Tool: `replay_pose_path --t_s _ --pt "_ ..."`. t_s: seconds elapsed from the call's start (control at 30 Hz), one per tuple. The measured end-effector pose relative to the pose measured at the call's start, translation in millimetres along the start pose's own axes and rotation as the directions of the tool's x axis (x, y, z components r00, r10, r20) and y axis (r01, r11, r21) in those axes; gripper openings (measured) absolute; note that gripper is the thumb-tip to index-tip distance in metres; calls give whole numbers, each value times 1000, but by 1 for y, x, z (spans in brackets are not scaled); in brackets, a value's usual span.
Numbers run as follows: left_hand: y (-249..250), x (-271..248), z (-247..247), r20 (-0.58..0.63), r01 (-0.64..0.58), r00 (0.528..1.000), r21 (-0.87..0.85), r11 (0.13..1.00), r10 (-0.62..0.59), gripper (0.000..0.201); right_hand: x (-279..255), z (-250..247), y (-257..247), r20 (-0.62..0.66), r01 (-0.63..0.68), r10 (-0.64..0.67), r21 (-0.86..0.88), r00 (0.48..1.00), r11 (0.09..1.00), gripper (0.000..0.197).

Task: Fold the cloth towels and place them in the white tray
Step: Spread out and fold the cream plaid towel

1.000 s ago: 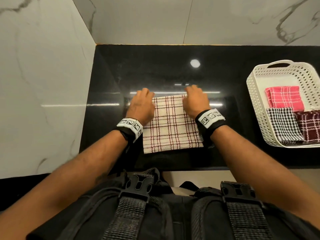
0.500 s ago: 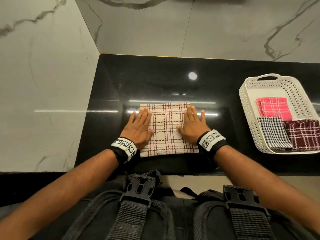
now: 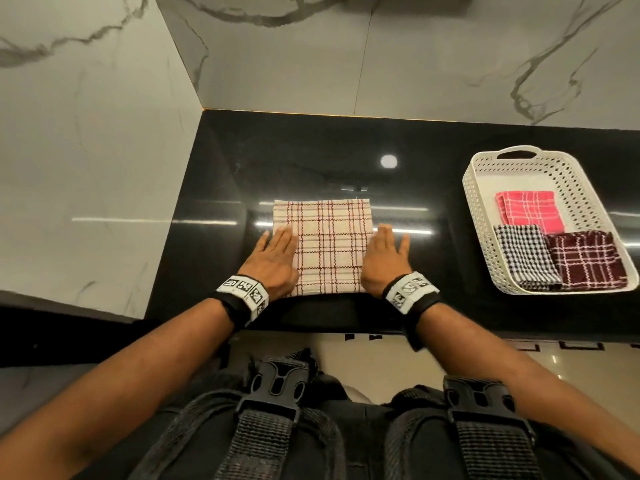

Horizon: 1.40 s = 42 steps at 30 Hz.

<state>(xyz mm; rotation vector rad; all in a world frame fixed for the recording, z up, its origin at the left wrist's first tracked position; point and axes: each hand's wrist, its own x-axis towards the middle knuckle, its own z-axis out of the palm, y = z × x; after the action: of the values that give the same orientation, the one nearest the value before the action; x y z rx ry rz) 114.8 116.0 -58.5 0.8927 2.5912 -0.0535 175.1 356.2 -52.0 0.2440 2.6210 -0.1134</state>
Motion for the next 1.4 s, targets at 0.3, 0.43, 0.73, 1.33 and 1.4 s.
replay_pose_path --t_s 0.3,0.43,0.73,1.33,1.4 --pt "37 -14 54 -122 -4 993 19 1000 6 71 -29 56 -24 -71 236 -226 203 971 950 74" --pt "30 -42 74 -193 40 980 -25 999 -44 78 -46 71 14 -112 269 -253 167 961 948 81" --pt "46 -90 100 -252 -19 967 94 995 42 84 -94 116 33 -218 302 -307 -56 927 952 107" --pt "16 -85 39 -245 85 900 -712 697 -361 28 -87 50 32 -327 217 104 801 939 558 25" --pt "16 -71 36 -197 186 896 -647 739 -398 34 -71 46 25 -300 144 163 781 940 607 28"
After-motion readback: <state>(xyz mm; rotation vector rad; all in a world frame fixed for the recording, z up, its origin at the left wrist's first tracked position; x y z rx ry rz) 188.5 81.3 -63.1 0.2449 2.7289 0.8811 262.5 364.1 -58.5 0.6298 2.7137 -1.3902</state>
